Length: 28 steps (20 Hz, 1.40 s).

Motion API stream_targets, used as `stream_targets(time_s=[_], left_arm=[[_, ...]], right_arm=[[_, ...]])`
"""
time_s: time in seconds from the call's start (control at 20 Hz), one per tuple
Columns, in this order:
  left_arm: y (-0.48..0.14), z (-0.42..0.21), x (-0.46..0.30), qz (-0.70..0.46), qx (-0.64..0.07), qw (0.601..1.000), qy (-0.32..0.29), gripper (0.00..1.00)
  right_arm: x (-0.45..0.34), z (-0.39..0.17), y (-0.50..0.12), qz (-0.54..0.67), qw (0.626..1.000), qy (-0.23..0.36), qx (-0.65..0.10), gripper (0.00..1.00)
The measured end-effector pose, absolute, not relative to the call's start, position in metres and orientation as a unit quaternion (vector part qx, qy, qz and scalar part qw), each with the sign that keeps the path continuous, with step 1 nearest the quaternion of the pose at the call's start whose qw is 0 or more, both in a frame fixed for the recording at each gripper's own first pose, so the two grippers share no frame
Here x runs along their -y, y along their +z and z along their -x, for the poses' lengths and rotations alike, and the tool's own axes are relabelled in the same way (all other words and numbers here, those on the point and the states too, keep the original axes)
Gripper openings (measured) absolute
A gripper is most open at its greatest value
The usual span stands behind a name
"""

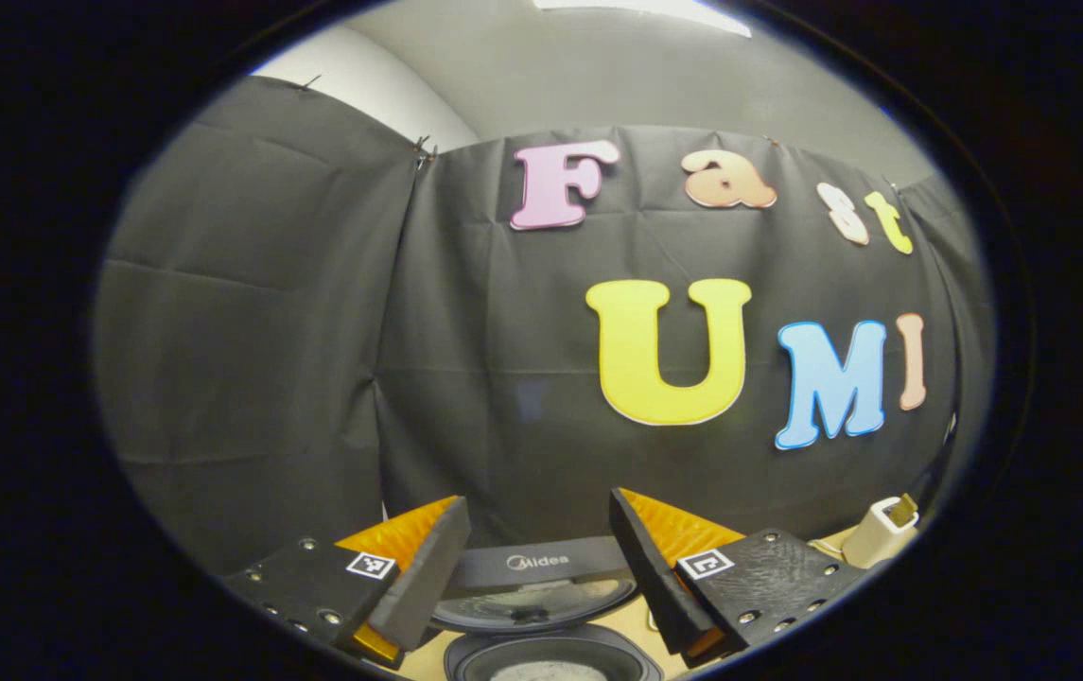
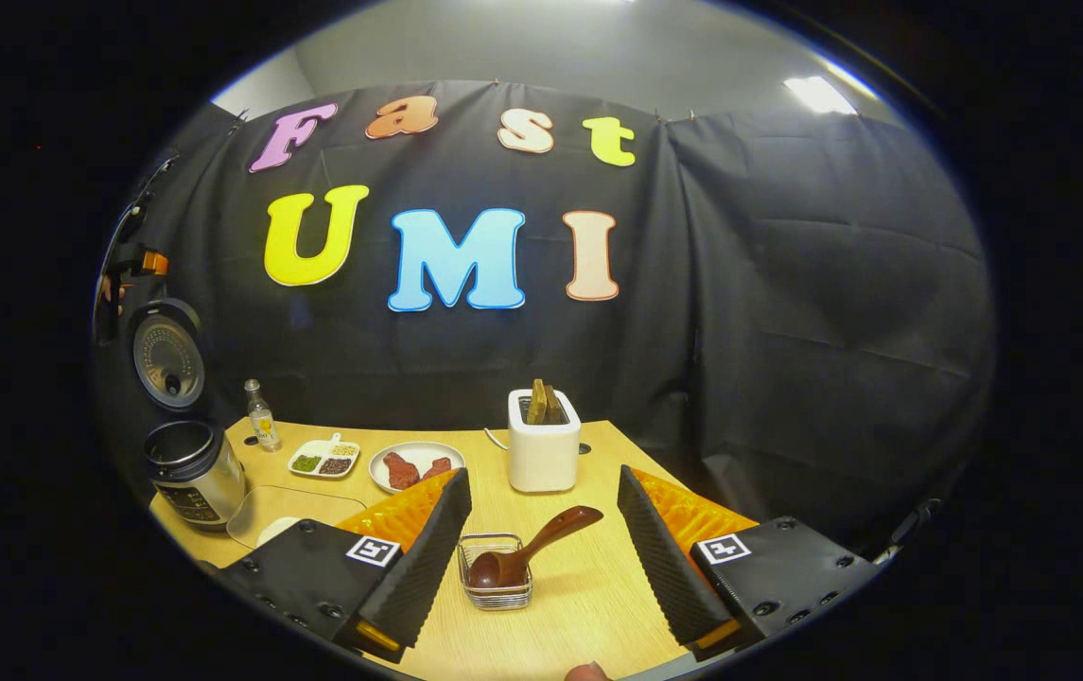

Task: Close the left gripper, press the button to open the rice cooker; take a wooden spoon from the chopstick holder with the right hand, scoop a spoonful of rice and pour it into the rice cooker, then put the wooden spoon back into the chopstick holder.

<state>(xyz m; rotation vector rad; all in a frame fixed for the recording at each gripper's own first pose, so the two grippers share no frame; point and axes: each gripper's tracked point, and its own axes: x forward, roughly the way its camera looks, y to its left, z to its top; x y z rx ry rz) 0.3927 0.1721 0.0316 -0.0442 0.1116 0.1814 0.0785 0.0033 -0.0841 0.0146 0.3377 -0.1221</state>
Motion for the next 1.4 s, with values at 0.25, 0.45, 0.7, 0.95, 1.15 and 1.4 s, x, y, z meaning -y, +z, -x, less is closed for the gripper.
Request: stream_targets(time_s=[0.25,0.45,0.7,0.95,1.15,1.4], left_arm=[[-0.004,-0.431,-0.194,0.027,-0.083,0.991,0.104,0.92],[-0.03,-0.439,-0.199,0.042,-0.106,0.988,0.108,0.9],[-0.037,-0.428,-0.196,0.051,-0.126,0.985,0.109,0.93],[-0.04,-0.398,-0.177,0.05,-0.133,0.984,0.104,0.94],[-0.054,-0.361,-0.163,0.051,-0.146,0.983,0.104,0.97],[-0.08,-0.315,-0.141,0.046,-0.165,0.98,0.105,0.96]], right_arm=[[-0.016,-0.071,-0.085,0.001,0.983,-0.066,-0.174,0.99],[-0.02,-0.066,-0.083,0.001,0.982,-0.067,-0.174,0.99],[-0.017,-0.057,-0.076,0.008,0.984,-0.063,-0.168,0.99],[-0.01,-0.046,-0.068,-0.001,0.986,-0.047,-0.16,0.99],[0.0,-0.038,-0.063,-0.001,0.987,-0.032,-0.155,0.99],[0.018,-0.029,-0.058,-0.001,0.989,-0.018,-0.15,0.95]])
